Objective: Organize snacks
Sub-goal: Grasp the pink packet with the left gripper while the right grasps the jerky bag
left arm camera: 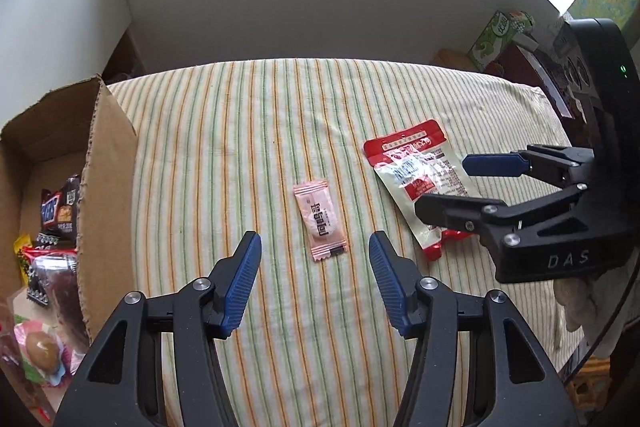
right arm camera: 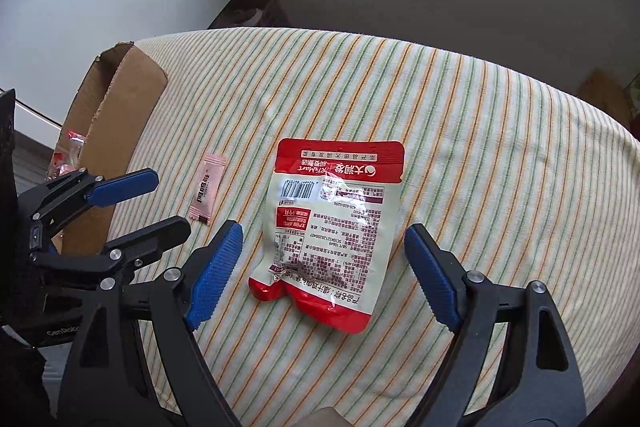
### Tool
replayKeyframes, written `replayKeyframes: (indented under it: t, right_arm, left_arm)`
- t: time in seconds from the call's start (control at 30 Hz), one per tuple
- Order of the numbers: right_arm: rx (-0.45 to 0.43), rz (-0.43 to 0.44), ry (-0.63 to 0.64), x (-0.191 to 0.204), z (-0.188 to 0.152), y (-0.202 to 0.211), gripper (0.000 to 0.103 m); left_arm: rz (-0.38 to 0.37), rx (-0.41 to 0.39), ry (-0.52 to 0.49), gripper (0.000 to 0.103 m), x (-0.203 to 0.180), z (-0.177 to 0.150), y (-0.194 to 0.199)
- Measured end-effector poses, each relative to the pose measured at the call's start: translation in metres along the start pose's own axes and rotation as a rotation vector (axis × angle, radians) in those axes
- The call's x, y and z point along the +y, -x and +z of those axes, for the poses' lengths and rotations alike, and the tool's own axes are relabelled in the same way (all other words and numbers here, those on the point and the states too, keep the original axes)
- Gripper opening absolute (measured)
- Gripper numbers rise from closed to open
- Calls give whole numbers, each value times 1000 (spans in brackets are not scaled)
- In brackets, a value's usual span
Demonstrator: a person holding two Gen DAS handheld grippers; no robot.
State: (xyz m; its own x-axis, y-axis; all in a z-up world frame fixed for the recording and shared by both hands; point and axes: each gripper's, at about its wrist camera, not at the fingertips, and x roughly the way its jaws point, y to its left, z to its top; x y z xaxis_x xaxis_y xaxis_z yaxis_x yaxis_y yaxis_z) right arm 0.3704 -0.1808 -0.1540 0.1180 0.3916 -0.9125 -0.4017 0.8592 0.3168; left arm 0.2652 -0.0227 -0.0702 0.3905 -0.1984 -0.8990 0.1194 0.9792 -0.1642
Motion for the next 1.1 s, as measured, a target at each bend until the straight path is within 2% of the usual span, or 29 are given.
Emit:
replayKeyframes:
  t: [0.07, 0.37, 0.43, 0.5, 0.57, 0.8, 0.9, 1.03, 1.1]
  right_arm:
    - [4, -1, -1, 14, 3, -5, 85]
    - [1, -33, 2, 15, 9, -18, 85]
    - [2, -39, 0, 14, 8, -18, 85]
    - [4, -50, 4, 15, 7, -17, 85]
    - [5, -70, 16, 20, 8, -20, 85]
    - [14, -167, 84, 48, 13, -36, 85]
    - [17, -234, 131, 58, 11, -40, 79]
    - [20, -227, 133, 59, 10, -39, 75]
    - [15, -225, 139, 60, 8, -36, 69]
  left_arm:
    - [-1, 10, 14, 48, 3, 6, -5]
    - [19, 46, -5, 48, 2, 13, -20]
    - [57, 36, -29, 41, -2, 14, -23]
    - [93, 25, -47, 27, -3, 13, -22]
    - [105, 19, -51, 18, 1, 10, -19]
    - [130, 12, -106, 17, -4, -8, -13]
    - [117, 14, -106, 17, -5, -13, -11]
    - [100, 13, -106, 17, -6, -20, -9]
    - [91, 11, -105, 17, -3, -22, -7]
